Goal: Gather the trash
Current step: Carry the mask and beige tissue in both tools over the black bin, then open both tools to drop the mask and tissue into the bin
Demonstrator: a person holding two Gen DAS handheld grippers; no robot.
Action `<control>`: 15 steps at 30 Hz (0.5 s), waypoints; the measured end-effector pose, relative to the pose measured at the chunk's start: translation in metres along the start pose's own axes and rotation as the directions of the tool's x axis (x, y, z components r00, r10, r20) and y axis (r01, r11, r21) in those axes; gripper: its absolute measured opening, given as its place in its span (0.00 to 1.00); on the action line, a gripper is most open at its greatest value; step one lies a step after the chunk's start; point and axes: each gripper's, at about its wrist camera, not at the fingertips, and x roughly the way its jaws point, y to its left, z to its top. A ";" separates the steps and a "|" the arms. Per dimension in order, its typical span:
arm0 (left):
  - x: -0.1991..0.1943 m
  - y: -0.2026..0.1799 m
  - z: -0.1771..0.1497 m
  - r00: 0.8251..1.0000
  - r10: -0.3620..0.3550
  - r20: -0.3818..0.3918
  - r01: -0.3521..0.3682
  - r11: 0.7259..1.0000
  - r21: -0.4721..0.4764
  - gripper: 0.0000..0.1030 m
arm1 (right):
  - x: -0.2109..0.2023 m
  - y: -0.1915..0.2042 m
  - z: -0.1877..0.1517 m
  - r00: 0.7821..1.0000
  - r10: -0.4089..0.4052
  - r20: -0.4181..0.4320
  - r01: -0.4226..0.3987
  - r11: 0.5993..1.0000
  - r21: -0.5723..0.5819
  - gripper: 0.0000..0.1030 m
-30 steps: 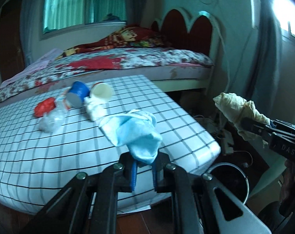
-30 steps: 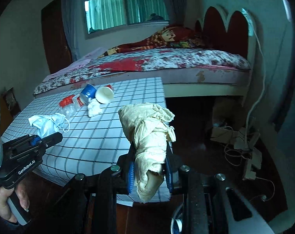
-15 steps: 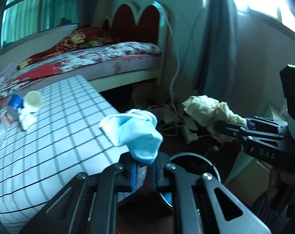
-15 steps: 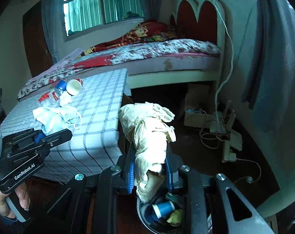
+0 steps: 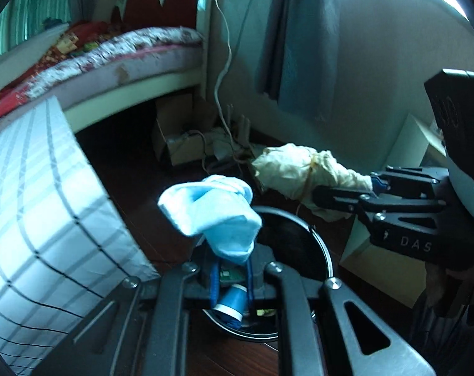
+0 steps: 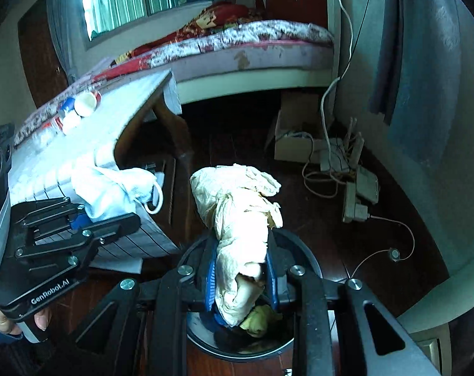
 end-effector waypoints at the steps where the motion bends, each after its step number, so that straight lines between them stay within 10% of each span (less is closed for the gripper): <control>1: 0.006 0.000 -0.001 1.000 -0.007 -0.015 0.007 1.000 -0.003 0.14 | 0.005 -0.003 -0.004 1.000 0.005 -0.013 -0.005 1.000 -0.002 0.26; 7: 0.031 0.002 -0.009 0.996 -0.049 -0.078 0.046 0.998 -0.041 0.16 | 0.024 -0.011 -0.017 0.997 0.031 -0.064 -0.032 0.999 -0.008 0.27; 9: 0.036 0.006 -0.005 0.995 -0.063 -0.077 0.059 0.997 -0.047 0.48 | 0.039 -0.012 -0.023 0.993 0.033 -0.112 -0.036 0.999 -0.025 0.31; 11: 0.036 0.013 -0.007 0.997 -0.028 -0.074 0.023 0.997 -0.080 0.87 | 0.054 -0.016 -0.030 0.989 -0.031 -0.147 0.026 0.999 -0.034 0.73; 15: 0.034 0.028 -0.016 0.993 0.083 -0.087 -0.093 0.989 -0.115 0.91 | 0.064 -0.030 -0.041 0.981 -0.085 -0.175 0.088 0.996 0.010 0.90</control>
